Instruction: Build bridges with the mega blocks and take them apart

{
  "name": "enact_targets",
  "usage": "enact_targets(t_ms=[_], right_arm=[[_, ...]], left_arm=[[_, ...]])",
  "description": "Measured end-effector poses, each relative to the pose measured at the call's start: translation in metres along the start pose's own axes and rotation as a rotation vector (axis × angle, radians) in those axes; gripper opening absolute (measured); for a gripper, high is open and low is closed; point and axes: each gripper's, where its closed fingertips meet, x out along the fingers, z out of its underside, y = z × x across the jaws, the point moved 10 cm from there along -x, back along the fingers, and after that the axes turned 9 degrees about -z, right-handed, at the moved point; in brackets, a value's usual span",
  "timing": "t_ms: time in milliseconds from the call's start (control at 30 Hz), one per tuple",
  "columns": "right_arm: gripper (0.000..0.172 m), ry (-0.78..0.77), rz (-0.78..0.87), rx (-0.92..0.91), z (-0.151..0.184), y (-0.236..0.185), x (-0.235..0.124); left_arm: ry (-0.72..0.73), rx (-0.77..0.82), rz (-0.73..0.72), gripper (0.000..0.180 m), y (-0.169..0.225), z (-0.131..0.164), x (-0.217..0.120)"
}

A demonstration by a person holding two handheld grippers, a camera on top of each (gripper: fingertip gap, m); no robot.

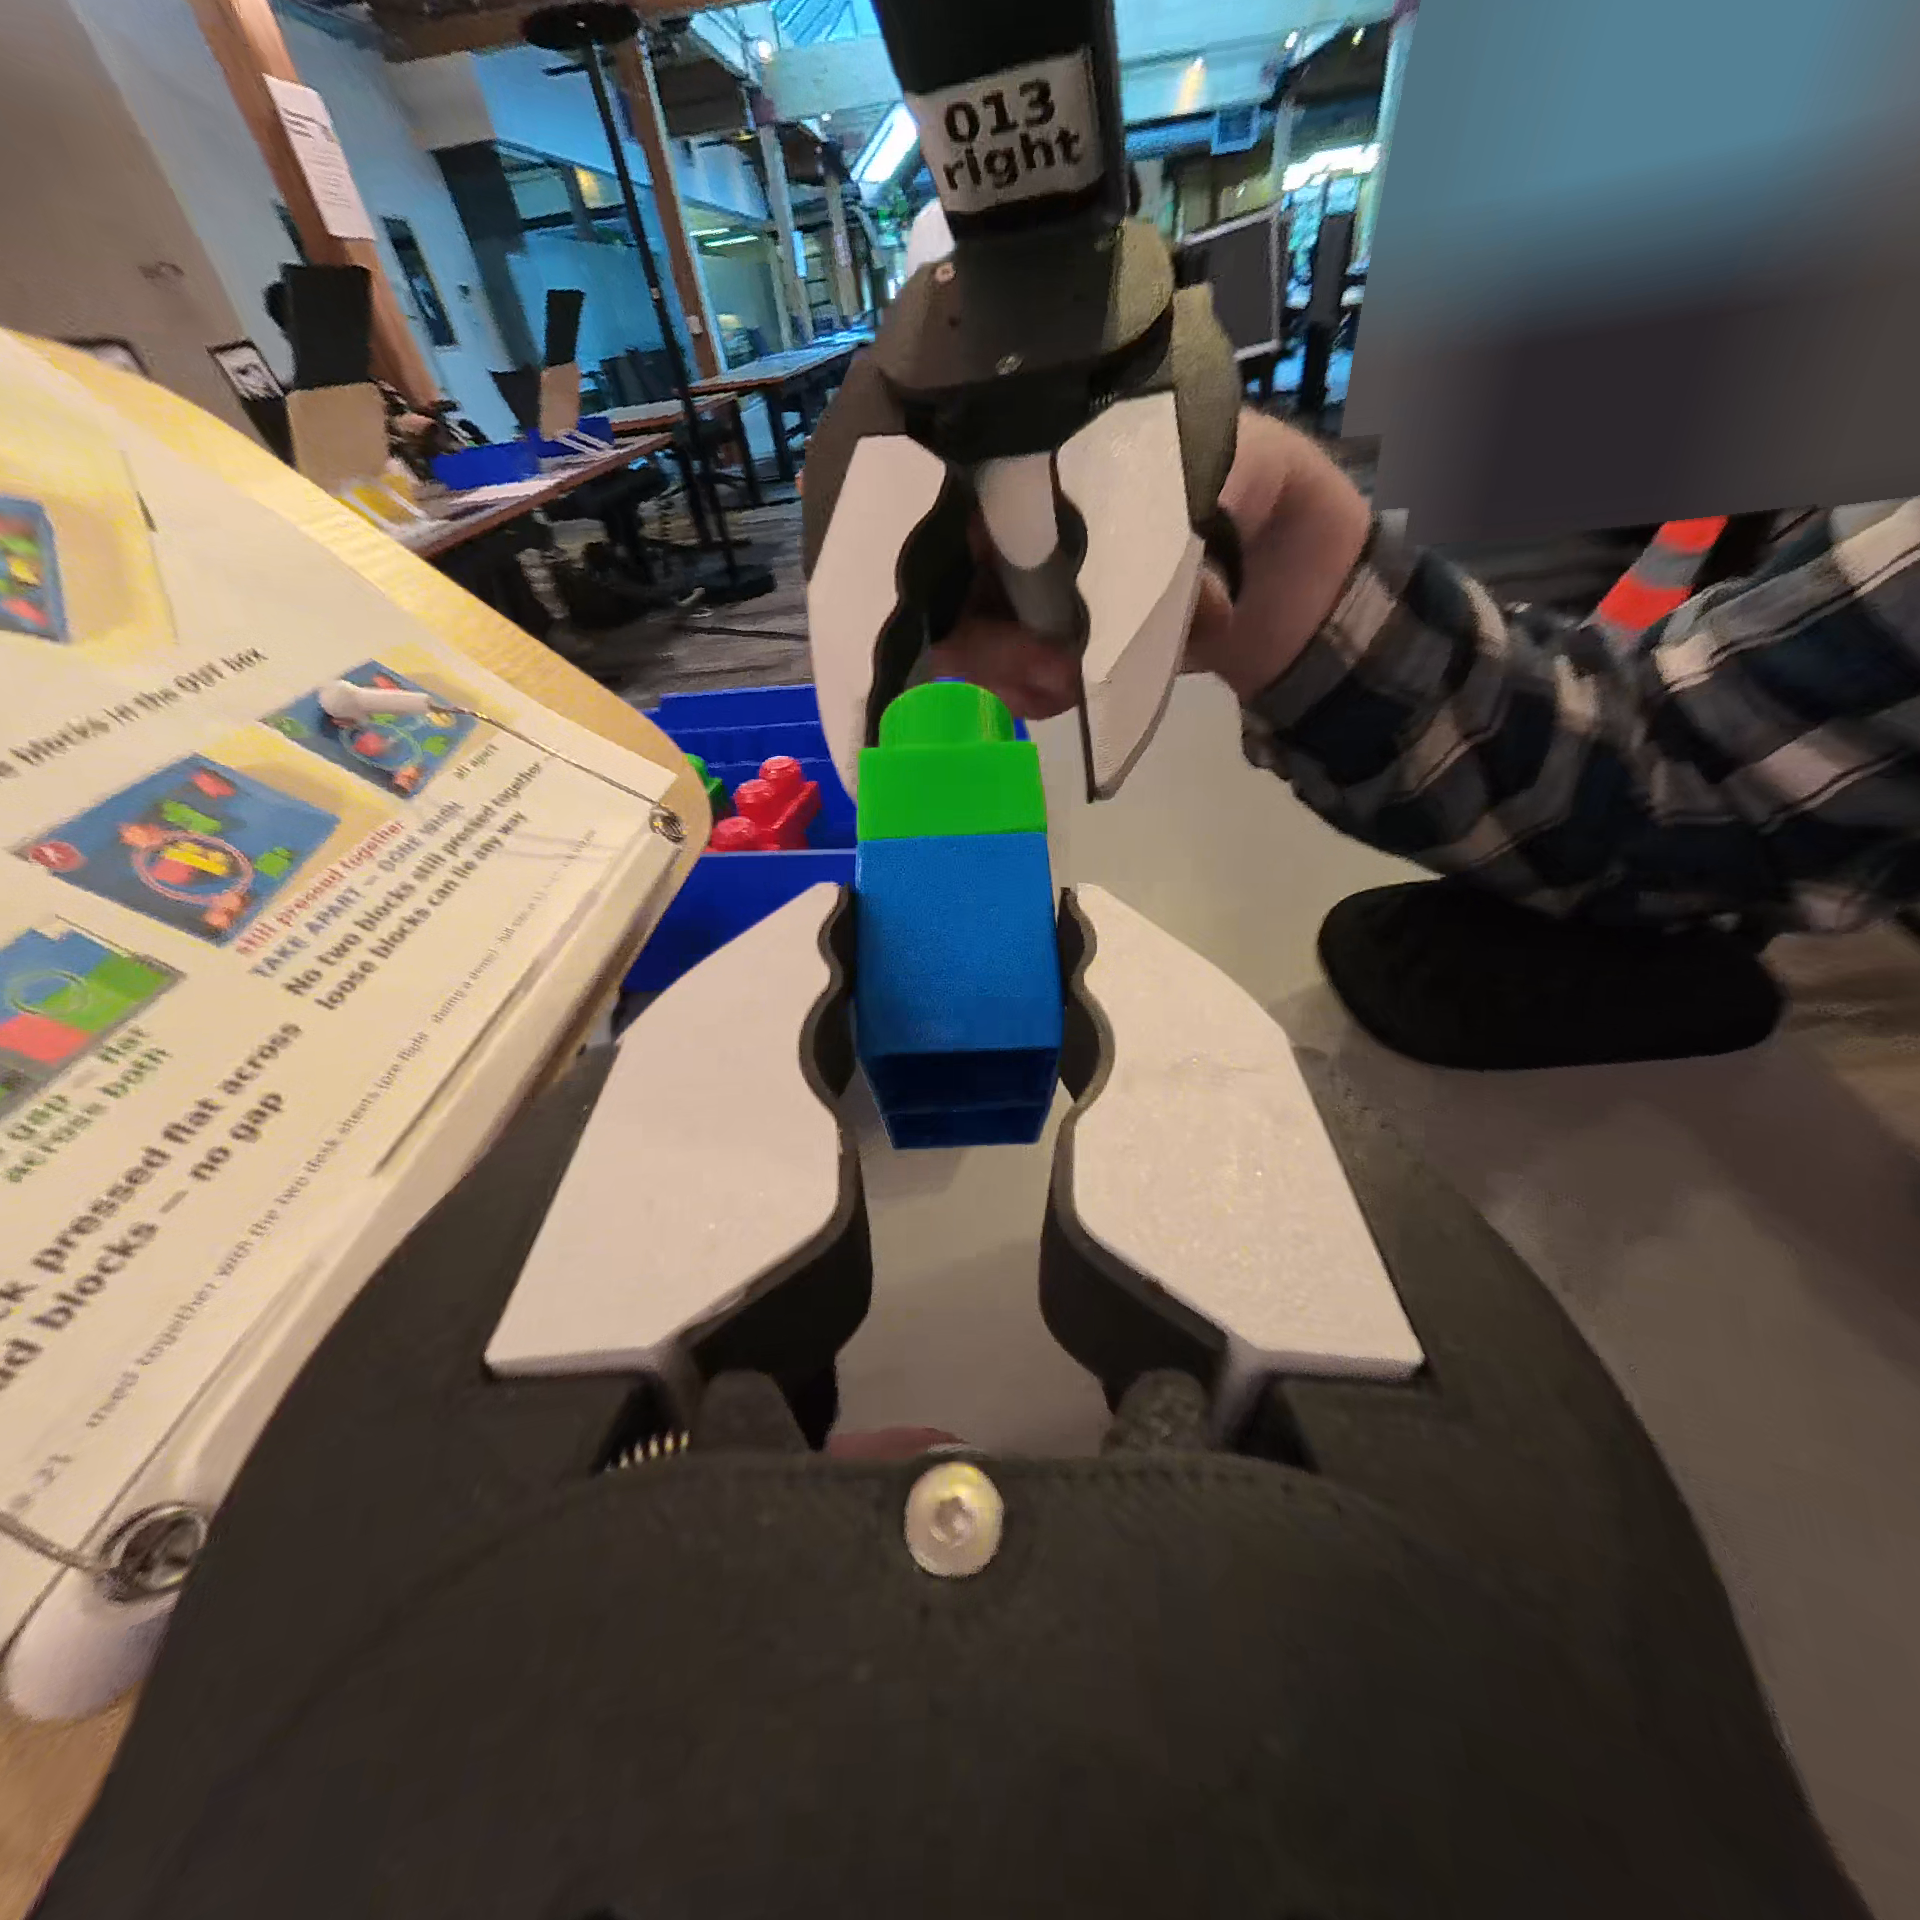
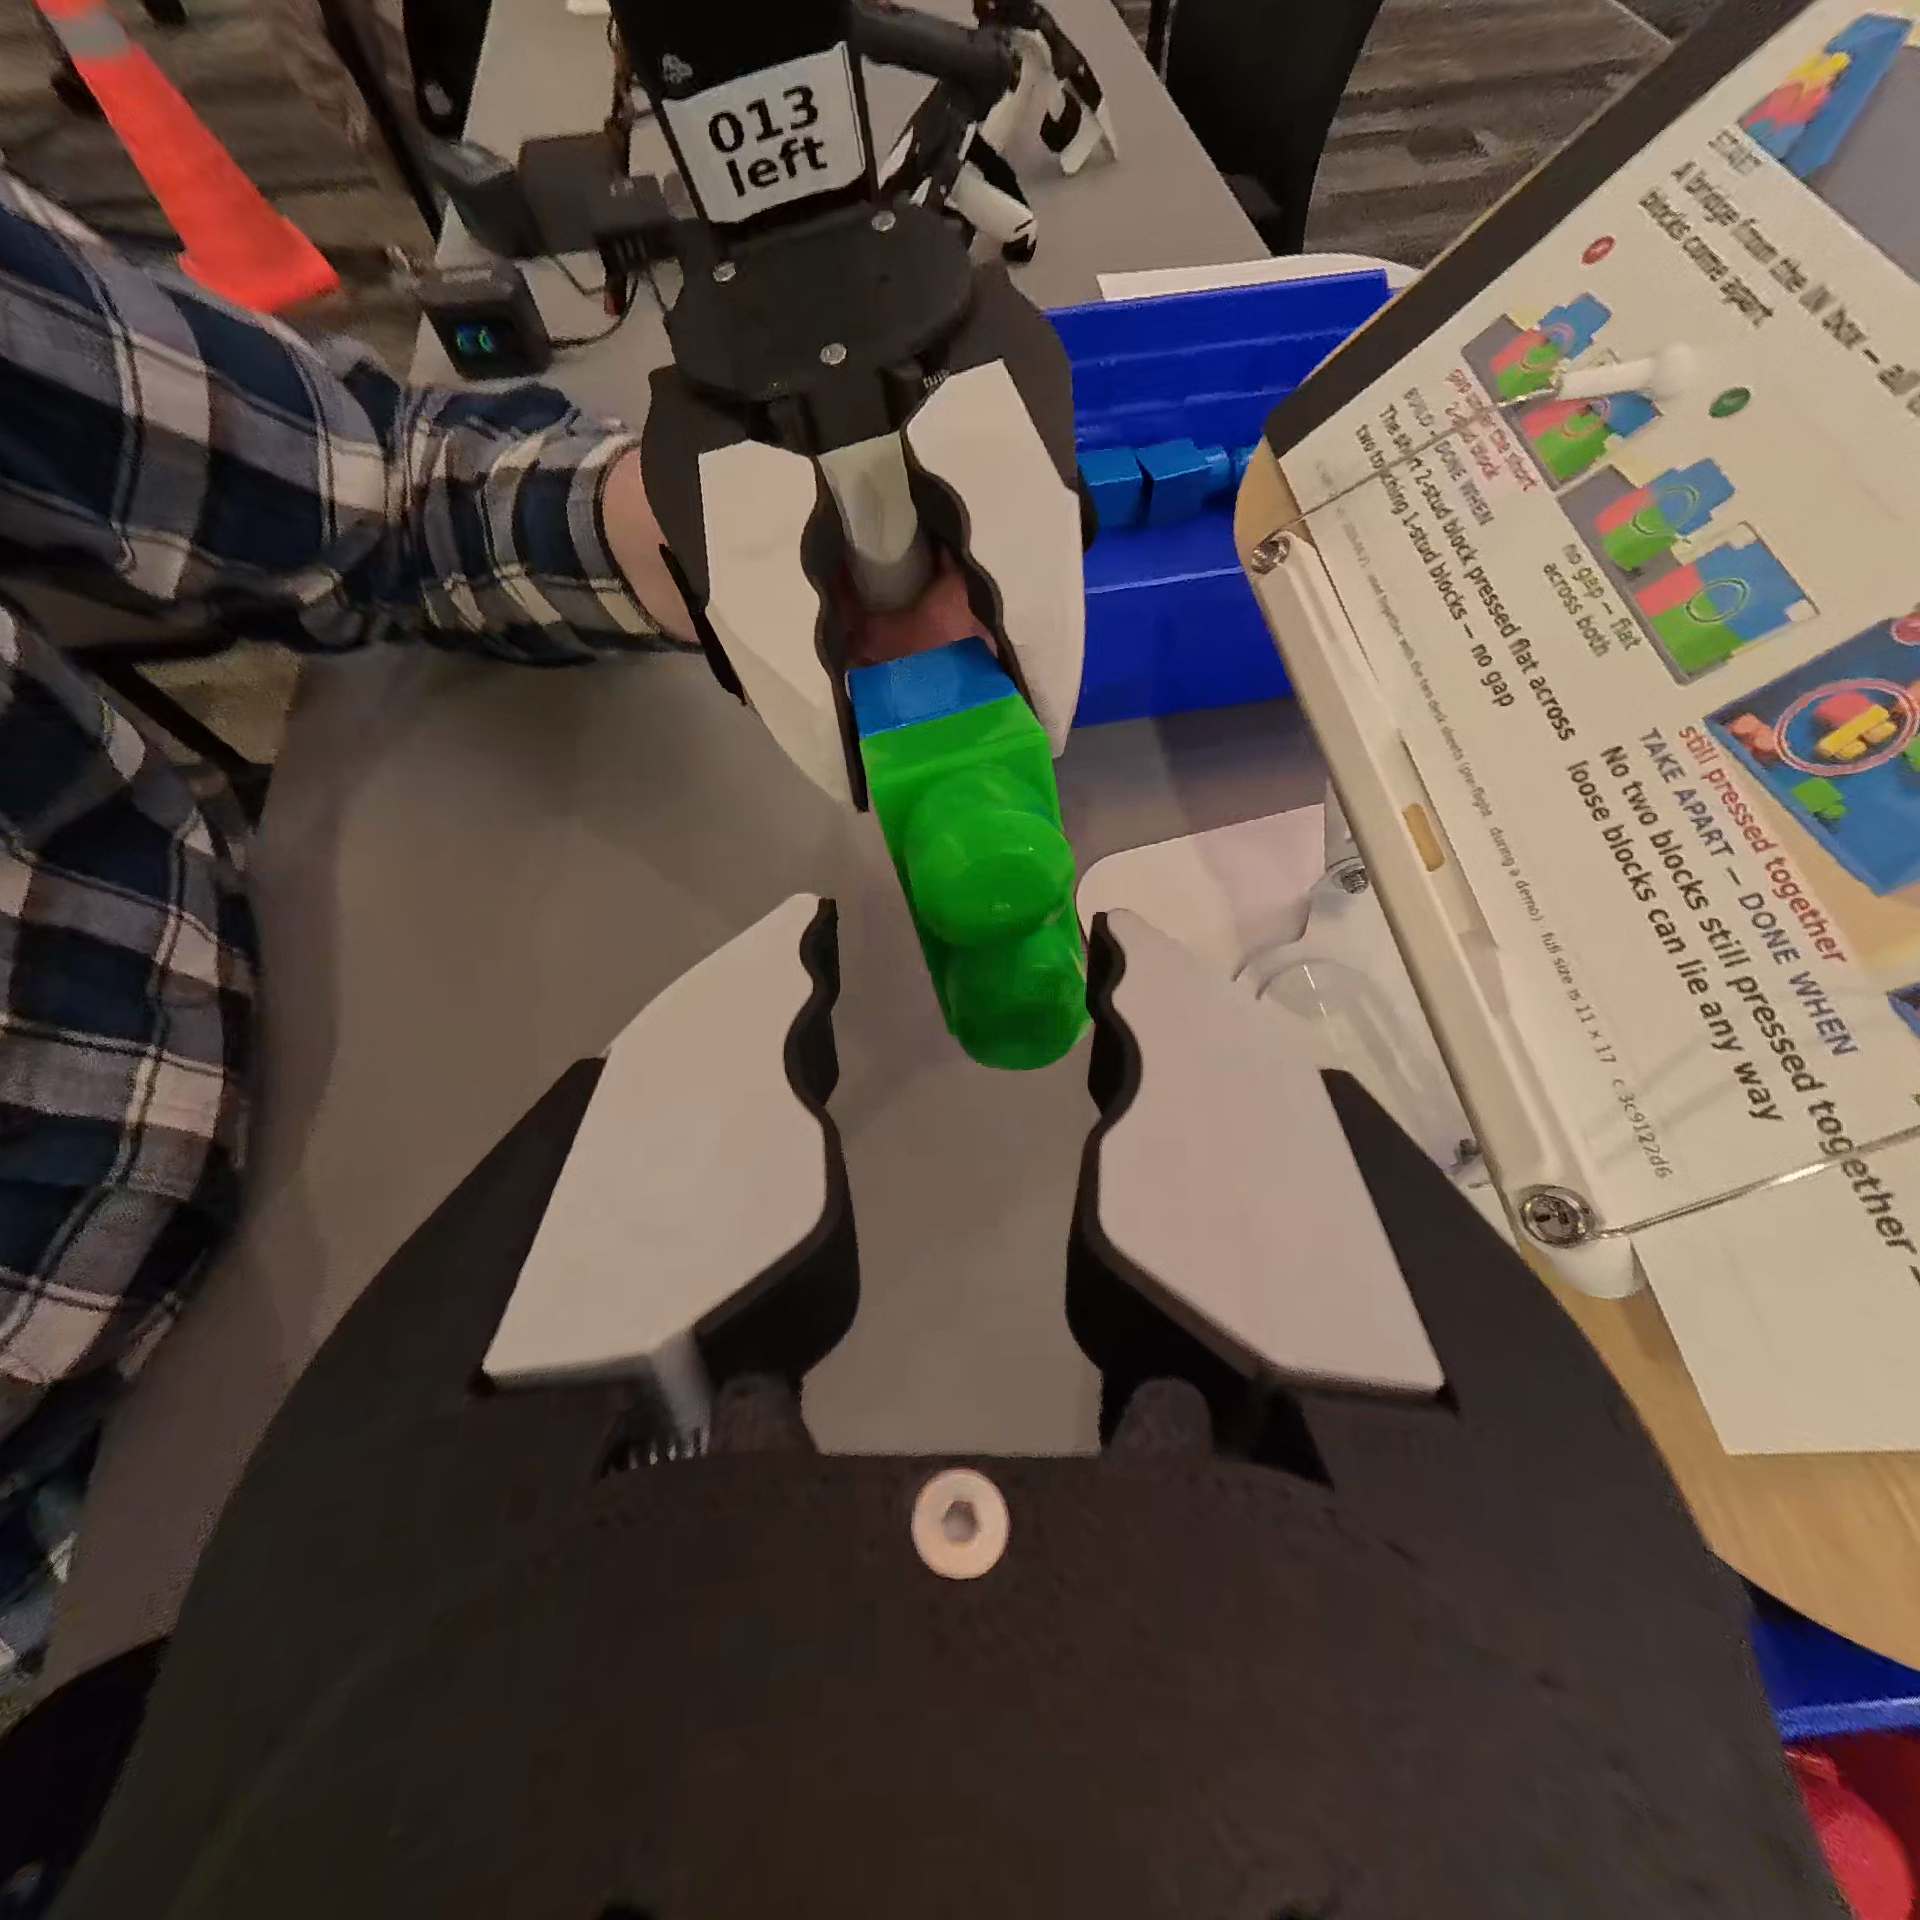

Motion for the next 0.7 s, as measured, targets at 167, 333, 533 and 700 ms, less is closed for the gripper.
enact_targets(t_ms=[167, 333, 533, 700], right_arm=[[0.041, -0.076, 0.024, -0.072, 0.0, -0.004, 0.011], [0.035, -0.073, 0.007, -0.136, -0.003, -0.008, 0.013], [0.035, -0.089, 0.173, -0.156, 0.0, -0.013, -0.045], [0.035, -0.291, 0.525, -0.089, 0.033, -0.01, -0.117]], left_arm=[[0.017, 0.087, -0.006, 0.035, 0.013, -0.005, 0.002], [0.057, 0.042, 0.03, 0.036, 0.012, -0.005, 0.001], [0.072, 0.077, -0.002, 0.022, 0.005, -0.012, -0.009], [0.063, 0.096, -0.014, 0.0, 0.0, -0.02, -0.019]])
